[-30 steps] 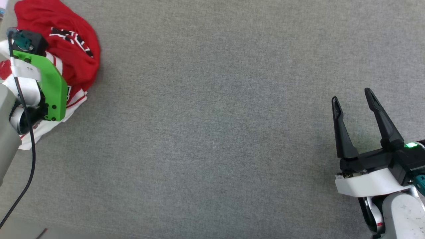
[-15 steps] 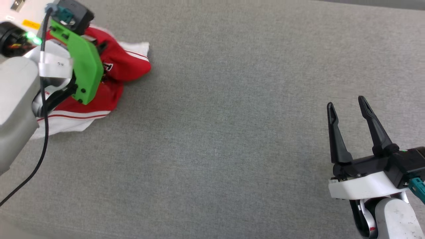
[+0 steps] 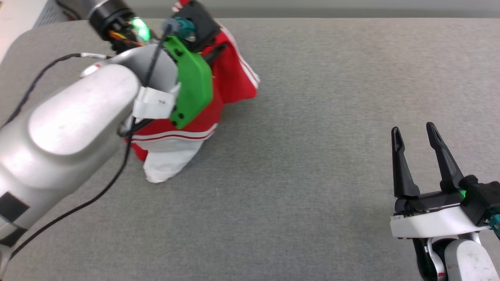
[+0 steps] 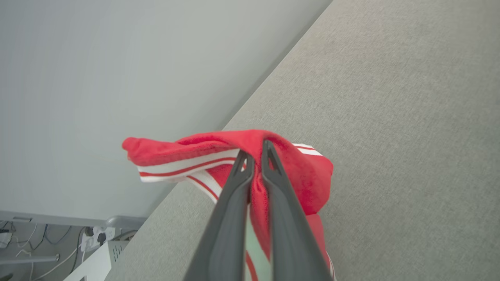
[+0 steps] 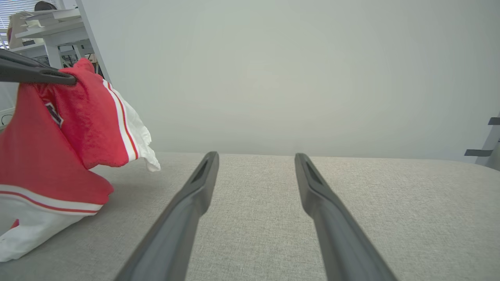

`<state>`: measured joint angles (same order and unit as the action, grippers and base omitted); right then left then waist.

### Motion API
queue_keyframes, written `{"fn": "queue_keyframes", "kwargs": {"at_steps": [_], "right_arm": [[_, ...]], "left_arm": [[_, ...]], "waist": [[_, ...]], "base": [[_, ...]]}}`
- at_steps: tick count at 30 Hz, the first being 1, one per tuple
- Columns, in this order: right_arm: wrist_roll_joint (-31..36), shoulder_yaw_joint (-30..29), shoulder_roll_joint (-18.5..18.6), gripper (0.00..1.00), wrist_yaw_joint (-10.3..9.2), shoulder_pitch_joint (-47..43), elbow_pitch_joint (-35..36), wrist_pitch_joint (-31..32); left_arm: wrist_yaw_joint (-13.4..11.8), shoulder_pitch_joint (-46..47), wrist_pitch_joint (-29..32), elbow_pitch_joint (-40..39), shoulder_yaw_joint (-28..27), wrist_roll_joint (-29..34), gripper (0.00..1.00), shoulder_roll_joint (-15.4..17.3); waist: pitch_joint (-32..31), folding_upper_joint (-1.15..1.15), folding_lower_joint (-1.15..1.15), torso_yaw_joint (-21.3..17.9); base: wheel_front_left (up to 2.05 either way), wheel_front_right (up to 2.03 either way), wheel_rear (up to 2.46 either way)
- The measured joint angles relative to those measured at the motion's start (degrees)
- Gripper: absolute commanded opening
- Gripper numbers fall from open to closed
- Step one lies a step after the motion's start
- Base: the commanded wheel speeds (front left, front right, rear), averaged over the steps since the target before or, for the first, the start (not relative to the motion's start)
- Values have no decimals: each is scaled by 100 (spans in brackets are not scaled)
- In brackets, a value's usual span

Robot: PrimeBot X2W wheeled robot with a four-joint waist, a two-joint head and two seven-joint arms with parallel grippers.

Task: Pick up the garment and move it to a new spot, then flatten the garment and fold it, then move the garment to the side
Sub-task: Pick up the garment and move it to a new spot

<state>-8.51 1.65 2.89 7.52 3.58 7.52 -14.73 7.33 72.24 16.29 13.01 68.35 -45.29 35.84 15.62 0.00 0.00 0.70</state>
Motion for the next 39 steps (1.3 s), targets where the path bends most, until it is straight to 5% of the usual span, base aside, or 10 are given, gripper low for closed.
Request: {"fn": "queue_keyframes", "kwargs": {"at_steps": [16,24,33,39], "right_arm": [[-348,-255,0,100,0,-116,9,0],[-390,-185,-3,100,0,70,27,0],[-442,-188,-2,100,0,256,-2,0],[-447,-234,-1,100,0,254,-46,0]], "left_arm": [[0,317,-443,-377,482,-126,0,-1304],[0,-501,-169,249,510,52,0,-1389],[0,-1154,-411,1808,501,120,0,-1549],[0,-1180,-748,2154,452,143,0,-1733]], "waist": [[-65,0,0,-1071],[286,0,0,-1164],[674,0,0,-1333],[717,0,0,-1364]], "base": [[0,0,0],[0,0,0],[0,0,0],[0,0,0]]}}
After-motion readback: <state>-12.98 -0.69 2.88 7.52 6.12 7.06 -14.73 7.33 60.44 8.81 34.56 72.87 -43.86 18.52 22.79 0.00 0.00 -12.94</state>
